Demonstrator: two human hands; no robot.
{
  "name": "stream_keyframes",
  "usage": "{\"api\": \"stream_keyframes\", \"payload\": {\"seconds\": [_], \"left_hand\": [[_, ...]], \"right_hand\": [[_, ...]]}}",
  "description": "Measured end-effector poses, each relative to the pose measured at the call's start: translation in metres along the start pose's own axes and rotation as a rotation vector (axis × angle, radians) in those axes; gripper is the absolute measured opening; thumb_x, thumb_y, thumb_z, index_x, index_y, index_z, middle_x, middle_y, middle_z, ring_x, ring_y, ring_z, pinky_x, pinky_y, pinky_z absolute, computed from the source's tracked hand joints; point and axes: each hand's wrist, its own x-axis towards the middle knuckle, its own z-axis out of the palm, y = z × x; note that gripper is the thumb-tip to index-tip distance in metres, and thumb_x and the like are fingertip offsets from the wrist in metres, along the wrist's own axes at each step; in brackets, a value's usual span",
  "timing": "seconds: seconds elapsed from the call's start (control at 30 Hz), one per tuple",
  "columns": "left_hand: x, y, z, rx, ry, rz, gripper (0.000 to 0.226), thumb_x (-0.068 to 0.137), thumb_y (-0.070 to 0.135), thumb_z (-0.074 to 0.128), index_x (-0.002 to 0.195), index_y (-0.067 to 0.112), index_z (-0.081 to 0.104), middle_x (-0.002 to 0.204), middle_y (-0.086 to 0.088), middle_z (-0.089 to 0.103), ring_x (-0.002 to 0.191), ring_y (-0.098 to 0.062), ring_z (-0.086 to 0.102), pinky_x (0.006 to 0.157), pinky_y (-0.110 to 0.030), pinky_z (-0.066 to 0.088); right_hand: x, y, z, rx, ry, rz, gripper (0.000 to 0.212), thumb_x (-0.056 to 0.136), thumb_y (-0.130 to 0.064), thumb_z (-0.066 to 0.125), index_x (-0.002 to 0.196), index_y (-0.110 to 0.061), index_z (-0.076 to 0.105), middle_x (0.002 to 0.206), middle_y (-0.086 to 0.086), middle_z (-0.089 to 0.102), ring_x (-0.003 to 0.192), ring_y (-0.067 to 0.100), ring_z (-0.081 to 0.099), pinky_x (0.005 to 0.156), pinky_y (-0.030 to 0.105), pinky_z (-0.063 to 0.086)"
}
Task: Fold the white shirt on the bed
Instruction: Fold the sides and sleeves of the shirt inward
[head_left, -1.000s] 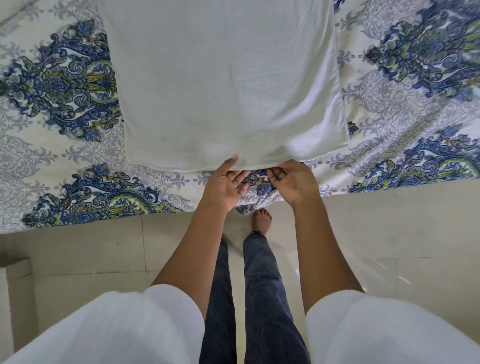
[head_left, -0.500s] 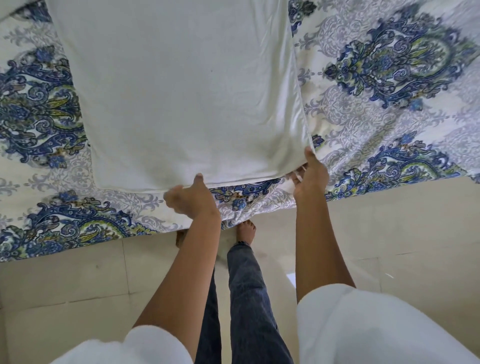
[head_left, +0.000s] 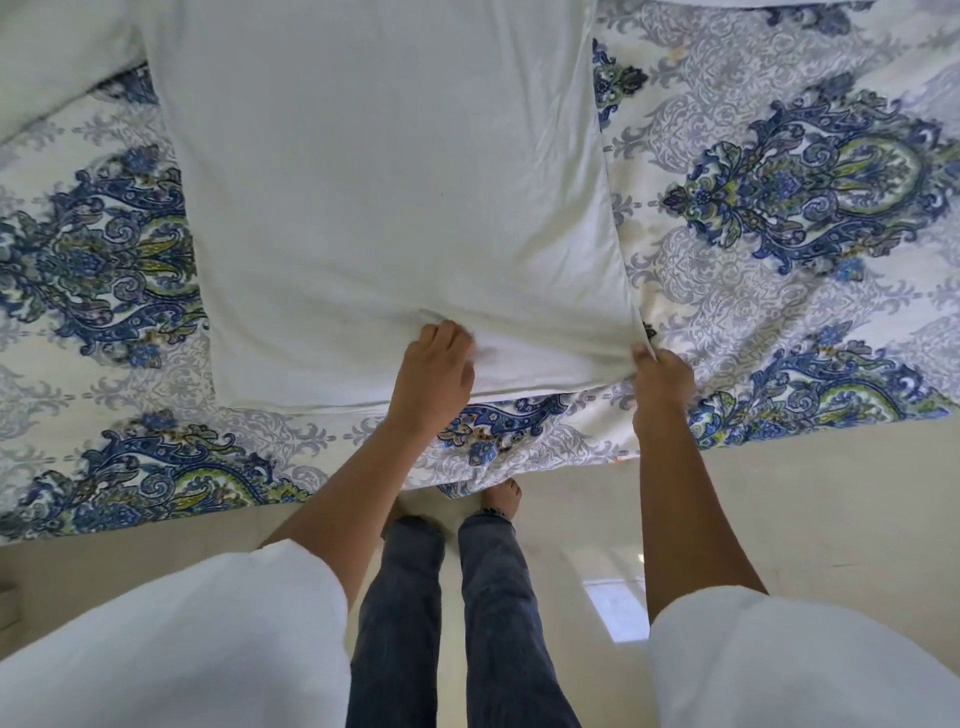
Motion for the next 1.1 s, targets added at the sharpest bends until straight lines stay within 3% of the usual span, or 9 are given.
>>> {"api": "stream_keyframes", "payload": {"seconds": [0.07, 0.13, 0.2, 0.33, 0.5, 0.67, 0.77, 0.97, 1.1], "left_hand": [[-0.017, -0.016, -0.015, -0.051, 0.147, -0.135, 0.020, 0.079, 0.002, 0.062, 0.099, 0.001, 0.060, 0.104, -0.018, 0.059, 0.096, -0.035, 0.055, 0.076, -0.040, 0.050], [-0.032, -0.038, -0.033, -0.104, 0.367, -0.464, 0.027, 0.082, 0.006, 0.063, 0.107, 0.002, 0.057, 0.113, -0.019, 0.054, 0.102, -0.033, 0.051, 0.081, -0.035, 0.045], [-0.042, -0.063, -0.054, -0.152, 0.511, -0.798, 0.037, 0.084, 0.012, 0.062, 0.117, 0.002, 0.051, 0.124, -0.019, 0.047, 0.113, -0.034, 0.044, 0.089, -0.039, 0.041], [-0.063, -0.118, -0.076, -0.096, 0.340, -1.015, 0.045, 0.085, 0.015, 0.061, 0.125, 0.001, 0.044, 0.135, -0.021, 0.036, 0.122, -0.039, 0.036, 0.094, -0.049, 0.037], [-0.101, -0.146, -0.078, 0.007, 0.153, -0.717, 0.030, 0.078, 0.001, 0.059, 0.106, -0.006, 0.052, 0.115, -0.027, 0.046, 0.104, -0.044, 0.046, 0.080, -0.050, 0.044], [-0.119, -0.175, -0.074, 0.253, -0.009, -0.221, 0.035, 0.071, 0.014, 0.058, 0.105, 0.007, 0.057, 0.112, -0.021, 0.056, 0.096, -0.039, 0.054, 0.074, -0.047, 0.050], [-0.120, -0.192, -0.075, 0.381, -0.026, -0.040, 0.032, 0.069, 0.013, 0.036, 0.086, 0.007, 0.062, 0.094, -0.016, 0.059, 0.085, -0.032, 0.052, 0.067, -0.039, 0.048], [-0.131, -0.201, -0.079, 0.351, -0.084, 0.016, 0.028, 0.073, 0.019, 0.035, 0.079, 0.010, 0.061, 0.082, -0.007, 0.062, 0.078, -0.027, 0.054, 0.065, -0.036, 0.047], [-0.102, -0.201, -0.096, 0.266, 0.052, -0.008, 0.028, 0.079, 0.026, 0.040, 0.091, 0.010, 0.060, 0.098, -0.007, 0.061, 0.089, -0.025, 0.052, 0.072, -0.036, 0.044]], "right_hand": [[-0.006, -0.004, 0.000, -0.122, 0.027, -0.028, 0.031, 0.090, -0.025, 0.055, 0.108, 0.001, 0.058, 0.089, 0.011, 0.059, 0.080, 0.029, 0.059, 0.054, 0.020, 0.039], [-0.019, -0.012, 0.008, -0.303, 0.133, -0.140, 0.040, 0.085, -0.027, 0.062, 0.115, -0.002, 0.053, 0.120, 0.015, 0.053, 0.112, 0.032, 0.050, 0.078, 0.031, 0.039], [-0.044, -0.024, 0.022, -0.412, 0.183, -0.365, 0.038, 0.083, -0.023, 0.063, 0.114, -0.005, 0.053, 0.126, 0.014, 0.048, 0.120, 0.031, 0.041, 0.094, 0.040, 0.037], [-0.086, -0.034, 0.072, -0.564, -0.121, -0.665, 0.020, 0.087, -0.017, 0.055, 0.104, -0.008, 0.059, 0.114, 0.011, 0.055, 0.112, 0.028, 0.045, 0.088, 0.034, 0.037], [-0.129, -0.022, 0.129, -0.917, -0.589, -0.910, 0.034, 0.088, -0.027, 0.057, 0.118, -0.011, 0.053, 0.123, 0.009, 0.048, 0.120, 0.029, 0.040, 0.095, 0.038, 0.037], [-0.149, -0.019, 0.152, -1.240, -0.473, -1.125, 0.038, 0.051, -0.021, 0.084, 0.082, -0.010, 0.065, 0.081, 0.007, 0.064, 0.078, 0.028, 0.062, 0.063, 0.033, 0.050], [-0.151, -0.025, 0.160, -1.283, -0.537, -1.188, 0.020, 0.075, -0.010, 0.065, 0.094, -0.006, 0.063, 0.092, 0.010, 0.063, 0.096, 0.031, 0.058, 0.077, 0.036, 0.046], [-0.163, -0.033, 0.169, -1.455, -0.714, -1.057, 0.026, 0.093, -0.013, 0.041, 0.113, -0.008, 0.057, 0.116, 0.009, 0.057, 0.115, 0.027, 0.047, 0.092, 0.037, 0.039], [-0.170, -0.069, 0.190, -1.028, -0.531, -0.981, 0.026, 0.094, -0.018, 0.041, 0.103, -0.008, 0.062, 0.104, 0.010, 0.062, 0.104, 0.027, 0.054, 0.085, 0.036, 0.046]]}}
